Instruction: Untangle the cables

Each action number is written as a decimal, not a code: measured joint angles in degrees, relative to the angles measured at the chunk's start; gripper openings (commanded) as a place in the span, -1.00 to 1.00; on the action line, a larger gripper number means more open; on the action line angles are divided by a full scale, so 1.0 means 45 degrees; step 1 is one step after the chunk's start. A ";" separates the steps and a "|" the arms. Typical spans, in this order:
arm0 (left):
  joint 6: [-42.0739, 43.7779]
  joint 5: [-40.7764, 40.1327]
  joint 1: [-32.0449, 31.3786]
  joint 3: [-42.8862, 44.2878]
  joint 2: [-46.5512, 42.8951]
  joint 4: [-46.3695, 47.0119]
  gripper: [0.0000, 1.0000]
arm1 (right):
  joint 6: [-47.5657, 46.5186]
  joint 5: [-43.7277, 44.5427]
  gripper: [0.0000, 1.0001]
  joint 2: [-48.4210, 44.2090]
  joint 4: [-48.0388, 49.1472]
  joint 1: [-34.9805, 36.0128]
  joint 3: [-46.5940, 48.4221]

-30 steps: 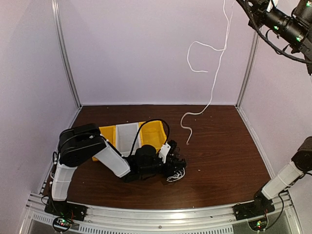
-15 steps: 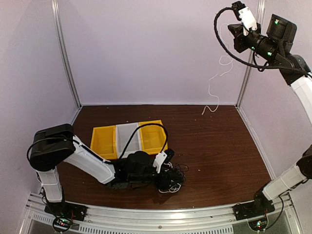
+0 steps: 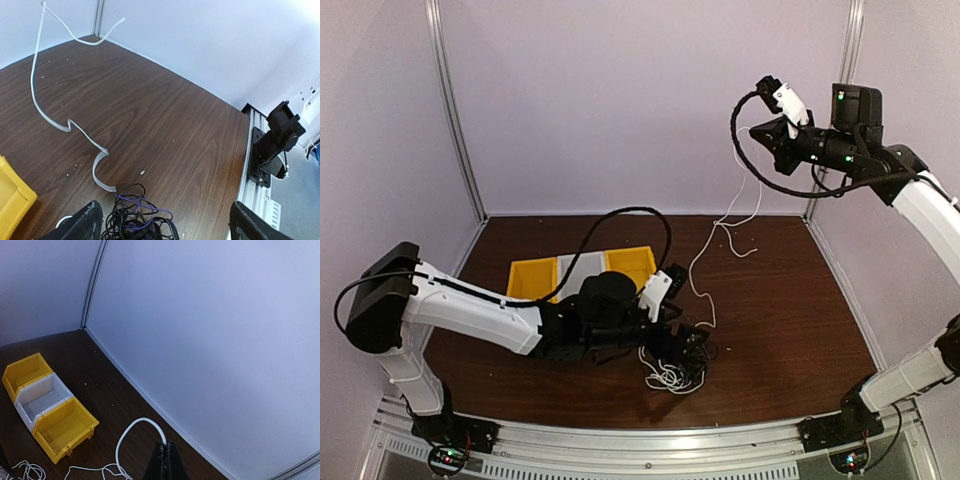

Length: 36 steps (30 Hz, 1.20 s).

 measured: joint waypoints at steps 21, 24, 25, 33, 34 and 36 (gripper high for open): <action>0.2715 -0.0325 0.2215 0.2963 -0.1710 -0.2249 -0.06 | 0.0447 -0.5916 -1.00 -0.0053 -0.1297 0.0000 0.0500; 0.2885 0.0029 0.2297 0.3075 -0.1229 -0.2229 -0.03 | 0.0597 -0.6261 -1.00 -0.0087 -0.1297 0.0000 0.0374; 0.2929 0.0136 0.2297 0.3075 -0.1064 -0.2229 0.01 | 0.0665 -0.6368 -1.00 -0.0087 -0.1297 0.0000 0.0345; 0.3283 0.1253 0.2778 0.4886 0.0452 -0.2594 0.08 | 0.0661 -0.7169 -1.00 -0.0151 -0.1477 0.0000 0.0053; 0.3288 0.1481 0.2958 0.5212 0.0656 -0.2608 0.08 | 0.0661 -0.7227 -1.00 -0.0160 -0.1496 0.0000 0.0005; 0.3288 0.1996 0.3332 0.5508 0.0894 -0.2589 0.09 | 0.0661 -0.7329 -1.00 -0.0165 -0.1564 0.0000 -0.0073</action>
